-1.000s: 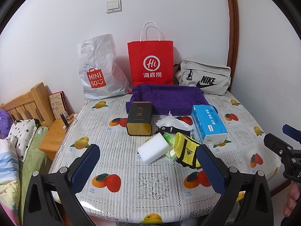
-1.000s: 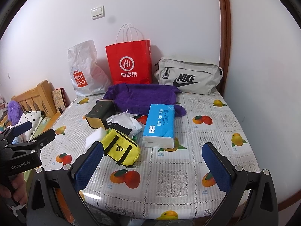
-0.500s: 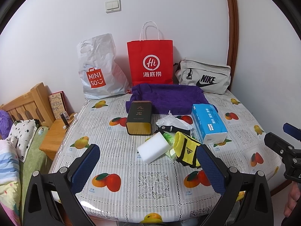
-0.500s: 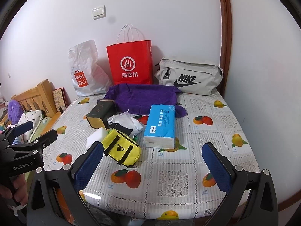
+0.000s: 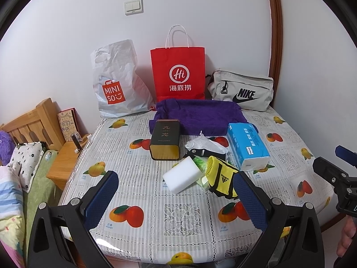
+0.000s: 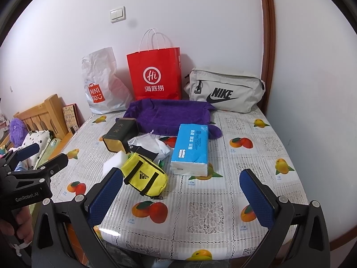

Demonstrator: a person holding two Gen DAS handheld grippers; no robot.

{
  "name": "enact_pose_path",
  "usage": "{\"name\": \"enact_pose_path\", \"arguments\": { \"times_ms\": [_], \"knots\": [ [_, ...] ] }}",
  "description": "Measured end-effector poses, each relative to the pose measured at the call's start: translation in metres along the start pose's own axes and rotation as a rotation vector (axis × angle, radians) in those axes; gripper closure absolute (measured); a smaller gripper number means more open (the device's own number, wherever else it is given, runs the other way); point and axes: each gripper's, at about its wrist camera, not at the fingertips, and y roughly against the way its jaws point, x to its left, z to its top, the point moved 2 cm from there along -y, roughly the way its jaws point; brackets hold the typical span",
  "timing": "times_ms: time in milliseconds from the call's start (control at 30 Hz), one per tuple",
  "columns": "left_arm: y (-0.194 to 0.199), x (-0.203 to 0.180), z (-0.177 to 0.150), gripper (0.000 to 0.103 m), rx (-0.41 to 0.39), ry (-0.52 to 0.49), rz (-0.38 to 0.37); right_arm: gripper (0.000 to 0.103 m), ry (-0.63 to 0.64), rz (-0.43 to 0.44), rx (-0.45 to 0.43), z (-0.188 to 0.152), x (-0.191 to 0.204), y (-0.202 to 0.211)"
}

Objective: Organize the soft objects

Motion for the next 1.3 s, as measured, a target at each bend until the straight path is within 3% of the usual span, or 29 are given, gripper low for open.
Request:
{"name": "enact_pose_path", "arguments": {
  "times_ms": [367,733,1300],
  "knots": [
    [-0.003,0.000,0.000,0.000,0.008,0.000,-0.001,0.000,0.004,0.000,0.000,0.001,0.002,-0.001],
    [-0.011,0.000,-0.005,0.000,0.028,0.012,-0.069,0.000,-0.005,-0.003,-0.012,0.002,-0.001,-0.002],
    [-0.094,0.014,-0.036,0.000,0.129,-0.017,-0.041,0.000,-0.021,-0.004,0.100,-0.018,-0.008,-0.063]
  ]
}}
